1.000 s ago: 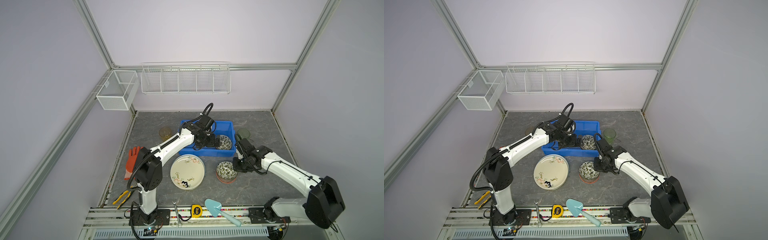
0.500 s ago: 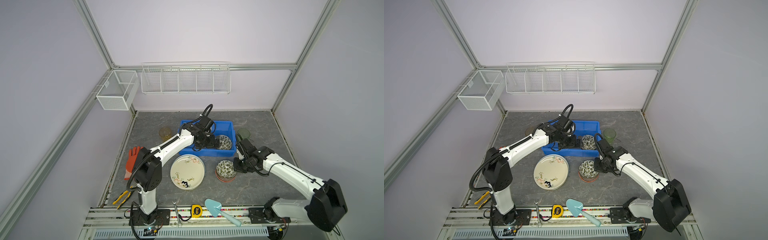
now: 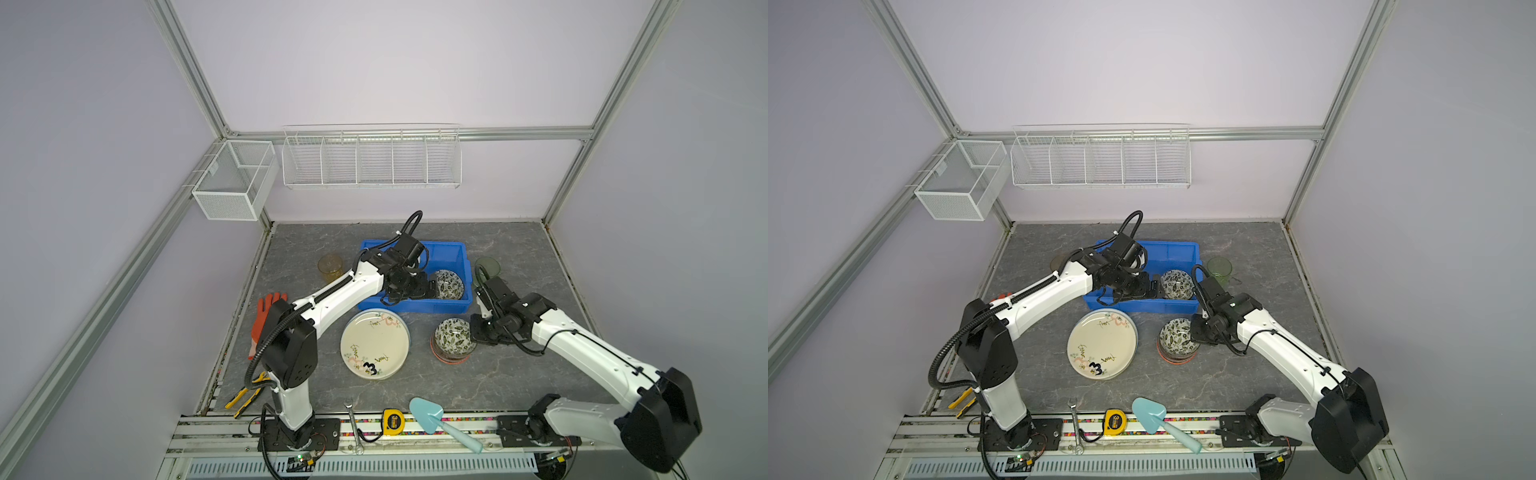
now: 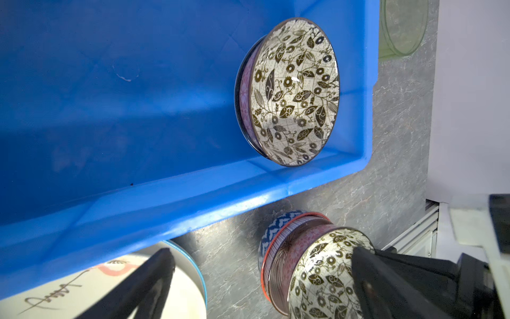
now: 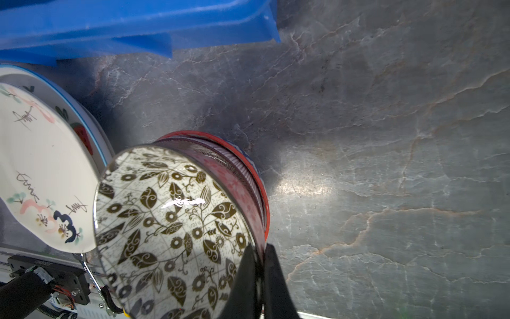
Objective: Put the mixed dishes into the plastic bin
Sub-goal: 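Close the left gripper on the raised bowl rim while the right holds it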
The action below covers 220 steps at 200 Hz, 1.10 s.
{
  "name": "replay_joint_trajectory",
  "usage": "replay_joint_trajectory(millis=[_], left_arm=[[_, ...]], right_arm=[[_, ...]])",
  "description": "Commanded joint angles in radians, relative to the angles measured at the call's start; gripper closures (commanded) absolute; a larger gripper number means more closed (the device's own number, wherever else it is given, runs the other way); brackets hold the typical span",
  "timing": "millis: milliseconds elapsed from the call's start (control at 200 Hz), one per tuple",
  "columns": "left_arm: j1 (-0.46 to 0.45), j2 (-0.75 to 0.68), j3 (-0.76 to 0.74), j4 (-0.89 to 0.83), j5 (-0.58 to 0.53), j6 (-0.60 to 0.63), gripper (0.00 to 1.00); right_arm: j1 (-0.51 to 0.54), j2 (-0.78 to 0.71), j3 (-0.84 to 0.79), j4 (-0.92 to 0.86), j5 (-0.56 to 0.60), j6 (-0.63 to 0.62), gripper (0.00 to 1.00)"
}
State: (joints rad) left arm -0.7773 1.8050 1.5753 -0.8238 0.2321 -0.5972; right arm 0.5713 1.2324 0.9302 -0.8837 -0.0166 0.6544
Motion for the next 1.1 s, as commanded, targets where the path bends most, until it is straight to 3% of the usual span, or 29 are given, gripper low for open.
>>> replay_joint_trajectory(millis=[0, 365, 600, 815, 1095], left_arm=[[-0.004, -0.043, -0.017, -0.031, -0.019, -0.004, 0.0], [-0.119, -0.06, -0.018, -0.049, -0.011, -0.062, 0.01], [-0.154, -0.039, -0.02, -0.03, 0.009, -0.083, 0.15], [-0.155, -0.028, -0.017, -0.041, 0.007, -0.071, 0.43], [-0.155, -0.009, 0.001, -0.051, 0.008, -0.061, 0.6]], right_arm=[[0.002, -0.031, 0.059, -0.032, 0.011, -0.001, 0.93], [0.004, -0.033, 0.155, -0.066, 0.025, -0.025, 0.93], [0.004, -0.02, 0.197, -0.116, 0.038, -0.042, 0.93], [0.004, -0.001, 0.238, -0.129, 0.05, -0.059, 0.93], [0.004, 0.04, 0.284, -0.13, 0.047, -0.08, 0.93]])
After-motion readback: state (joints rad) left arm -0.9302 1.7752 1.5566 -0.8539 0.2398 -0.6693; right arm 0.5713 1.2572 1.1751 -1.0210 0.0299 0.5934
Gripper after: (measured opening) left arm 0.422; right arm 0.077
